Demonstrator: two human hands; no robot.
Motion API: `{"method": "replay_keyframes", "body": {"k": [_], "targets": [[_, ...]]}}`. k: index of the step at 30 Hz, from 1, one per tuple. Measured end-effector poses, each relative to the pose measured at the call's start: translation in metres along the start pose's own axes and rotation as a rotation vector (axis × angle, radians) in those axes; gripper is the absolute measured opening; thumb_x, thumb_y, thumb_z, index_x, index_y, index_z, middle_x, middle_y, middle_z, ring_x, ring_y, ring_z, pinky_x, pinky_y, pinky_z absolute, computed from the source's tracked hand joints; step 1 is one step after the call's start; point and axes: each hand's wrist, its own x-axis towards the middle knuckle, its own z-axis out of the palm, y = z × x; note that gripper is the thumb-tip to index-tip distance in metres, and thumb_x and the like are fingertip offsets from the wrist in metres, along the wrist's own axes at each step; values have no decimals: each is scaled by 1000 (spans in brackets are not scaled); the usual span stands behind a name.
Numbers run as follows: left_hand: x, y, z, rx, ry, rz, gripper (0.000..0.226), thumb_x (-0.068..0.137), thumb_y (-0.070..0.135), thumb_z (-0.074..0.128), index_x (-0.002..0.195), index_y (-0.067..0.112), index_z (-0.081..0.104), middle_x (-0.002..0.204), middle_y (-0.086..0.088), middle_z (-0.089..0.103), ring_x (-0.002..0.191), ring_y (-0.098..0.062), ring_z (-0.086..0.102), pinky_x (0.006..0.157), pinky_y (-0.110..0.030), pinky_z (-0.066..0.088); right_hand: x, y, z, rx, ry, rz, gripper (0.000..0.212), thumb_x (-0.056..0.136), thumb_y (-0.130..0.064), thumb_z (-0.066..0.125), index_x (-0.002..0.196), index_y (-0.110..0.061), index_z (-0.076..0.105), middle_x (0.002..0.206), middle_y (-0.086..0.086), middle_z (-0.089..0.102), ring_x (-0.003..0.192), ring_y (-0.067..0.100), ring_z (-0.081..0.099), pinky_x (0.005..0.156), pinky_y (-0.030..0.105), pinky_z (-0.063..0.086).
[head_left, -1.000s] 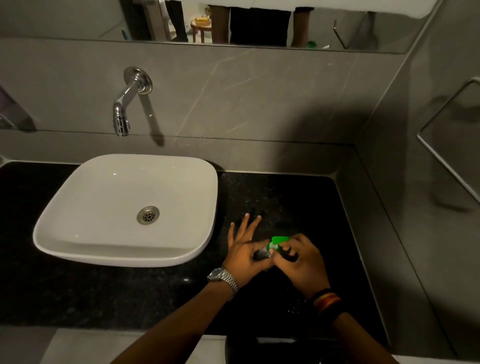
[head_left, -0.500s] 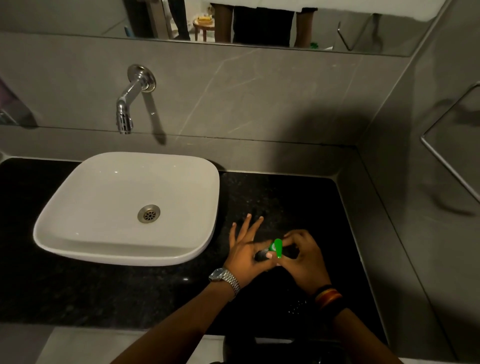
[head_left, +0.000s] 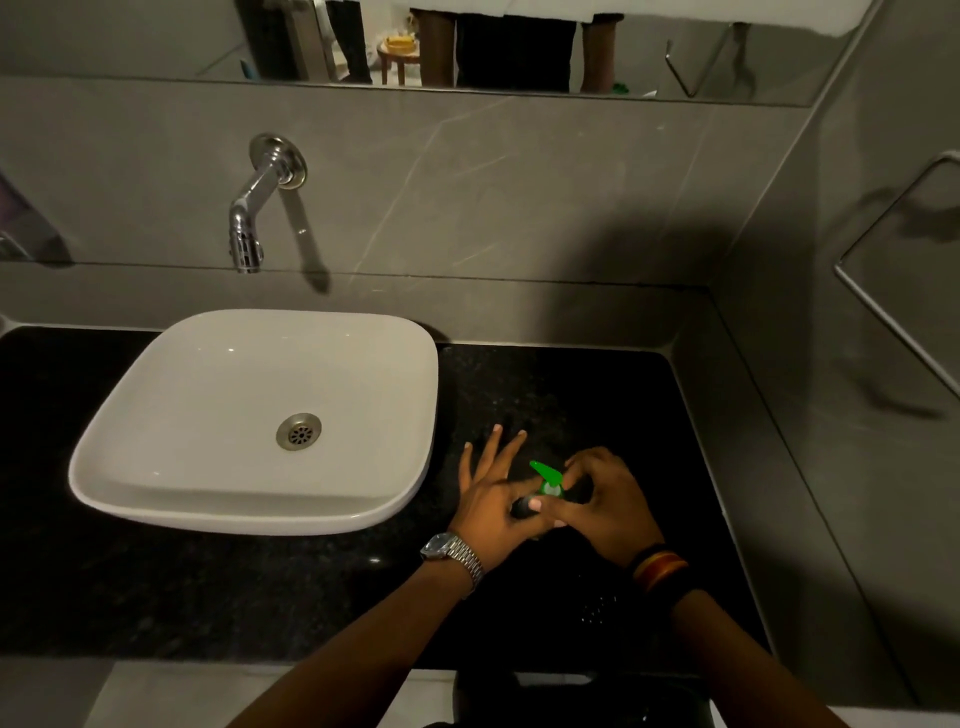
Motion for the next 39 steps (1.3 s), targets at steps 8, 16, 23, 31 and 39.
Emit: {"method": "replay_keyframes", "body": {"k": [8,16,23,31,39], "targets": [[-1,-1,2,11,11,5,47,84,71,60,124,48,67,167,9,24,158,-13,-7,122,-40,-18,-7,11,1,89,-21,-48,25,67,-32,87,86,-21,74,108,-11,64,105,10,60,89,16,44],[1,3,-2,56,-19,-5,46,85,65,61,125,43,70,167,3,26,158,-17,-5,123,-51,-12,-12,11,11,303,-32,31,25,71,-28,85,92,-31,71,110,-13,64,107,1,61,100,34,52],[0,5,-4,29,-13,5,47,84,66,61,124,42,70,166,1,29,158,-22,2,123,-51,-11,-11,10,12,255,79,99,33,64,-25,90,85,-14,69,99,3,64,95,16,64,89,40,54],[0,6,-5,43,-33,-6,45,86,59,68,127,42,67,166,1,29,158,-23,1,123,-55,-9,-12,12,1,152,-48,-107,34,72,-18,84,105,-21,76,123,-1,62,116,13,57,101,30,45],[0,1,0,61,-16,12,42,85,61,66,123,44,70,167,3,27,158,-20,-2,123,-53,-11,-5,8,3,69,-16,-27,43,62,-27,88,101,-20,72,118,-5,60,111,10,54,95,25,41]]}}
